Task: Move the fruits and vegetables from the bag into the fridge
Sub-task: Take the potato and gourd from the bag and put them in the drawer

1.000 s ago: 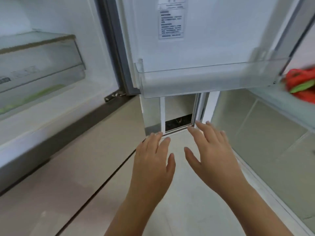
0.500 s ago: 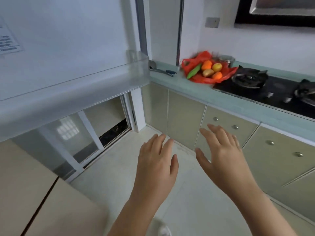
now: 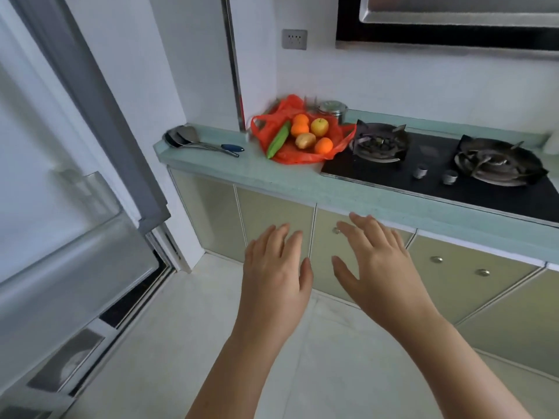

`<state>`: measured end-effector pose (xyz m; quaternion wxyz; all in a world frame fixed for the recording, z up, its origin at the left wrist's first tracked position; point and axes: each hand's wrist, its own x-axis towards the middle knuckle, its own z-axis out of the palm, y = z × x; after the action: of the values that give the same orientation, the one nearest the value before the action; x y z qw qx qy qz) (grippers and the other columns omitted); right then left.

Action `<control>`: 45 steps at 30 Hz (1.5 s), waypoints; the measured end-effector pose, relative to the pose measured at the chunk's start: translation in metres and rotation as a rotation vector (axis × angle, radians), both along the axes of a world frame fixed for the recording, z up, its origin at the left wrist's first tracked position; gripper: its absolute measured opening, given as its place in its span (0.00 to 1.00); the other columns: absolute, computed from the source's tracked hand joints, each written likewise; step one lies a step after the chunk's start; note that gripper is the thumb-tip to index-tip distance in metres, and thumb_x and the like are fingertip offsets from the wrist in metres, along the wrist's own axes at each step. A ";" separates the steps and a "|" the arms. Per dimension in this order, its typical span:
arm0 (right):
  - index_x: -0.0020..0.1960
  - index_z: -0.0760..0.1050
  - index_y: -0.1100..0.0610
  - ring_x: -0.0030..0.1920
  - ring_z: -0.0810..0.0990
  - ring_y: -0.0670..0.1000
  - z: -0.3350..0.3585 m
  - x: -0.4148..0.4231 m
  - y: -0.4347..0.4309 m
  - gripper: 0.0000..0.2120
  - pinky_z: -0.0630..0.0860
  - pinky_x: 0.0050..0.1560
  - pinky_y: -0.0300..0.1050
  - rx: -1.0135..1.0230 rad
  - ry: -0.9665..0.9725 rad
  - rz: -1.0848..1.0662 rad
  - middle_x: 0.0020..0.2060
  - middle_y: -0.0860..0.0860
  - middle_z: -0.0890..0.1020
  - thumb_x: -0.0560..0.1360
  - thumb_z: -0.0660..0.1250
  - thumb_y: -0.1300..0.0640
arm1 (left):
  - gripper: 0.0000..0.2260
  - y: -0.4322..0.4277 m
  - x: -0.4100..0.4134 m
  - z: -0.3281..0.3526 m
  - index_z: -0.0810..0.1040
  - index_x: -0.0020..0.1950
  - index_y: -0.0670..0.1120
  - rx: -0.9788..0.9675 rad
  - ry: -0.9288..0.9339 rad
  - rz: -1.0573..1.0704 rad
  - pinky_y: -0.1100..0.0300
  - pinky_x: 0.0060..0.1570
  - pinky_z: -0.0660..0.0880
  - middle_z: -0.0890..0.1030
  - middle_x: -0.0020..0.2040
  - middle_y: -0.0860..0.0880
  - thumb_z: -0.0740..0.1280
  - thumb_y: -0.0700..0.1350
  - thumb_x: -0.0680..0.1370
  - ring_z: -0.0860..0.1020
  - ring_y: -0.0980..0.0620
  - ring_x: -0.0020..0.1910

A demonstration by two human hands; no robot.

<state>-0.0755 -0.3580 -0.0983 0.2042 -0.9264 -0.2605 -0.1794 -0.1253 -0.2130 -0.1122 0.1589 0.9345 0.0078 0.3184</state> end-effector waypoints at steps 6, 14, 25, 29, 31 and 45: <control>0.60 0.73 0.63 0.62 0.73 0.65 -0.014 0.066 -0.001 0.23 0.70 0.57 0.68 0.020 0.046 -0.084 0.60 0.62 0.76 0.67 0.73 0.58 | 0.16 0.004 0.071 -0.019 0.76 0.55 0.41 0.015 0.051 -0.061 0.44 0.52 0.76 0.79 0.54 0.41 0.57 0.46 0.73 0.77 0.39 0.55; 0.61 0.72 0.63 0.63 0.70 0.66 -0.023 0.224 -0.014 0.23 0.68 0.60 0.65 0.011 0.086 -0.135 0.61 0.62 0.75 0.69 0.71 0.57 | 0.13 0.002 0.225 -0.036 0.78 0.55 0.40 0.122 0.141 -0.104 0.42 0.53 0.74 0.79 0.55 0.40 0.64 0.42 0.72 0.76 0.39 0.57; 0.62 0.72 0.61 0.62 0.72 0.64 -0.016 0.401 0.003 0.23 0.68 0.60 0.62 0.037 0.096 -0.077 0.61 0.60 0.76 0.69 0.71 0.56 | 0.17 0.008 0.395 -0.032 0.78 0.55 0.40 0.126 0.175 -0.092 0.41 0.51 0.76 0.80 0.53 0.41 0.74 0.39 0.67 0.78 0.41 0.55; 0.63 0.72 0.61 0.63 0.72 0.62 -0.031 0.443 0.013 0.23 0.68 0.61 0.60 0.036 0.165 -0.076 0.61 0.59 0.75 0.70 0.70 0.56 | 0.16 0.027 0.439 -0.046 0.76 0.58 0.41 0.097 0.176 -0.113 0.48 0.51 0.76 0.79 0.54 0.43 0.63 0.46 0.73 0.77 0.44 0.53; 0.62 0.73 0.62 0.61 0.74 0.62 -0.039 0.466 0.021 0.23 0.69 0.59 0.60 0.042 0.177 -0.079 0.59 0.59 0.77 0.69 0.71 0.58 | 0.17 0.039 0.465 -0.052 0.74 0.59 0.42 0.059 0.182 -0.120 0.49 0.50 0.76 0.78 0.55 0.42 0.58 0.48 0.74 0.76 0.43 0.54; 0.63 0.72 0.63 0.62 0.72 0.61 -0.057 0.643 0.109 0.23 0.69 0.60 0.59 -0.047 0.284 -0.160 0.60 0.61 0.76 0.70 0.70 0.56 | 0.19 0.139 0.662 -0.102 0.74 0.60 0.43 -0.076 0.295 -0.153 0.45 0.53 0.75 0.77 0.59 0.40 0.57 0.49 0.74 0.76 0.39 0.56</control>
<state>0.5676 -0.2491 -0.1553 0.2022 -0.9648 -0.1585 -0.0560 0.5364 -0.0739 -0.2144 0.2150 0.9623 -0.0281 0.1642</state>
